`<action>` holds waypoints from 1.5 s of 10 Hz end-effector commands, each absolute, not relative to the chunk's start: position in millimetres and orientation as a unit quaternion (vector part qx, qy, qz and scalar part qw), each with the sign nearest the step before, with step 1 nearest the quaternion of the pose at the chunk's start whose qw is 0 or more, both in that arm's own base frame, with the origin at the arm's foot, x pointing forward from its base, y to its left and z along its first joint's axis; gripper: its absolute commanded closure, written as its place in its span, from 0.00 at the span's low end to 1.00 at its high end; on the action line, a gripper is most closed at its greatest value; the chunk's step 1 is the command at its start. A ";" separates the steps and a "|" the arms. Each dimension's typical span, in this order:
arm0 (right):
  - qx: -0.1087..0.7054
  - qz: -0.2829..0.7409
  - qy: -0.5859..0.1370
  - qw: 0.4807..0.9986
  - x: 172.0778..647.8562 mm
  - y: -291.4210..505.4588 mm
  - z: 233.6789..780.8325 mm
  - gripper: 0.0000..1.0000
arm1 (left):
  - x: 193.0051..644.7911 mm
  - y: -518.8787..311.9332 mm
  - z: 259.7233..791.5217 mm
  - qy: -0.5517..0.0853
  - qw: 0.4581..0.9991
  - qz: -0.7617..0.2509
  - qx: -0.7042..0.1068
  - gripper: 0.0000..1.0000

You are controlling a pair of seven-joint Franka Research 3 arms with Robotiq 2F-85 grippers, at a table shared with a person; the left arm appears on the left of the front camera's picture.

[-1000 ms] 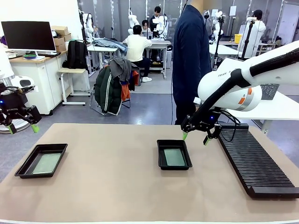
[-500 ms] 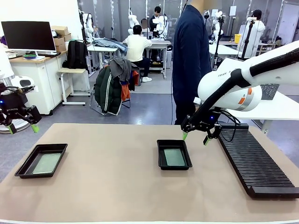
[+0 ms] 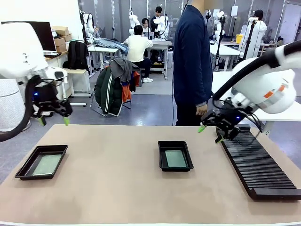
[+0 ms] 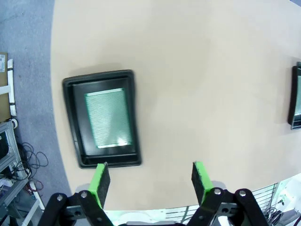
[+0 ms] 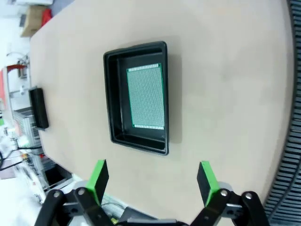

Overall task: Inspect and transfer BCBs to ESD trays.
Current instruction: Pick up the ESD tray and place it on the left side of the table.

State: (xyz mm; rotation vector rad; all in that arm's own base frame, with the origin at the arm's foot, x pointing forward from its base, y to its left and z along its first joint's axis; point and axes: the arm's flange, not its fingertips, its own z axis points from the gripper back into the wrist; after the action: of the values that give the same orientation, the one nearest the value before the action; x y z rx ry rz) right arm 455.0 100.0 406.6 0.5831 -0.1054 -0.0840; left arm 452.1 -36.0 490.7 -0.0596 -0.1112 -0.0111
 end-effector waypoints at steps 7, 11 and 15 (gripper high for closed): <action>0.368 -0.026 -0.059 0.928 439.1 -20.5 363.3 0.00 | 463.9 -297.7 469.8 -0.080 0.997 -0.010 -0.010 0.07; 0.405 -0.008 -0.064 0.912 437.5 -56.6 344.8 0.00 | 461.5 -367.9 421.3 -0.086 0.996 -0.006 0.003 0.07; 0.437 -0.004 -0.079 0.896 430.4 -70.3 341.3 0.00 | 464.5 -393.7 386.2 -0.107 0.994 -0.004 -0.028 0.07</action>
State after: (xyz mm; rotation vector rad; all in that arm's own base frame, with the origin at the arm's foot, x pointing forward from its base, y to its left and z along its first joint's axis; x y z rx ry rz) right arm 428.6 -66.1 345.6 0.8572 -0.1422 -0.0230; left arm 460.9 -386.9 391.6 -0.0514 -0.1813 -0.0235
